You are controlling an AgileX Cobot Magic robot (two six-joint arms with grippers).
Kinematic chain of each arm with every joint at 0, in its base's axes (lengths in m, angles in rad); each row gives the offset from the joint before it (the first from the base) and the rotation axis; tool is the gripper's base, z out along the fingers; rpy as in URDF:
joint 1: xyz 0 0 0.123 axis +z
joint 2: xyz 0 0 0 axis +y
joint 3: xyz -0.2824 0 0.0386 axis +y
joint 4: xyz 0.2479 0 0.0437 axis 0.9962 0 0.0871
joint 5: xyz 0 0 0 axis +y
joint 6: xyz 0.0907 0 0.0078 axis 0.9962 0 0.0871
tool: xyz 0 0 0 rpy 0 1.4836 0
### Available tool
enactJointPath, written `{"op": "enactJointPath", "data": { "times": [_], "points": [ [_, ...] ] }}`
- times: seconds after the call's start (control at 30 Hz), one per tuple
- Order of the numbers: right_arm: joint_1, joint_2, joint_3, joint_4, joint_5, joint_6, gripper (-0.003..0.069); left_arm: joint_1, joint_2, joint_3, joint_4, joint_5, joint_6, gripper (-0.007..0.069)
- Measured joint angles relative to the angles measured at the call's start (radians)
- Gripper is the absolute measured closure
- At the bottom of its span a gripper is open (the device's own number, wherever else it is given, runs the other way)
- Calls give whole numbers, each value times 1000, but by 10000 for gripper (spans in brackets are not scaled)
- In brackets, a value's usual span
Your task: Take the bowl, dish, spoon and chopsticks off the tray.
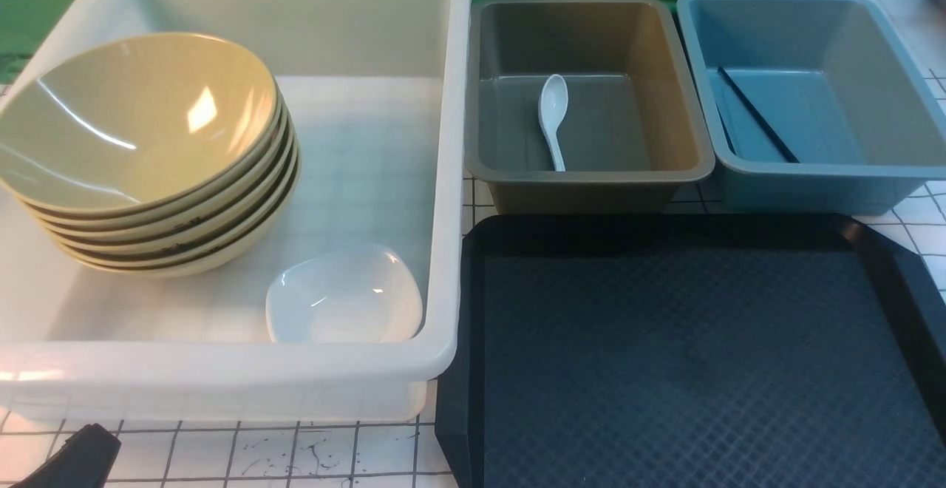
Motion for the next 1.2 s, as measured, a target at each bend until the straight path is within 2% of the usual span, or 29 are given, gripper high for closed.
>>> {"op": "enactJointPath", "data": {
  "times": [1.2],
  "points": [
    [0, 0, 0, 0, 0, 0, 541, 0, 0, 0, 0, 0, 0, 626]
  ]
}}
